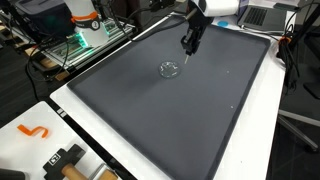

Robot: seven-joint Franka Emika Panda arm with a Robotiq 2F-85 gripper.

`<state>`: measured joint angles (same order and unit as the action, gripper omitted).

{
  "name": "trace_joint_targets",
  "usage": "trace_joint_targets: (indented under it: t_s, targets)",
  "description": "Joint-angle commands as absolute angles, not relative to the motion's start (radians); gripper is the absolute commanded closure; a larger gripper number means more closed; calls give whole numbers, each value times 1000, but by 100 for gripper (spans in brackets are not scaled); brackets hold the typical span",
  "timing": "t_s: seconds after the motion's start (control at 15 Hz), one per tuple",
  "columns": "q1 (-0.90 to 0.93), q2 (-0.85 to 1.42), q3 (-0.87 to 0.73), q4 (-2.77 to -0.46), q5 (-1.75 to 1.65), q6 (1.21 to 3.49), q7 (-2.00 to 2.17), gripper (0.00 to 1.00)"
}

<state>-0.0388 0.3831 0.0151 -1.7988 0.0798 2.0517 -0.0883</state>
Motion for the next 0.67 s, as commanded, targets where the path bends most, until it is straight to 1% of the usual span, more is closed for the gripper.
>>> trace_joint_targets:
  t_s: [0.0, 0.6]
  targets:
    - [-98, 336, 30, -1875, 200, 2079, -209, 97]
    - [-181, 278, 21, -1985, 425, 2100, -458, 97]
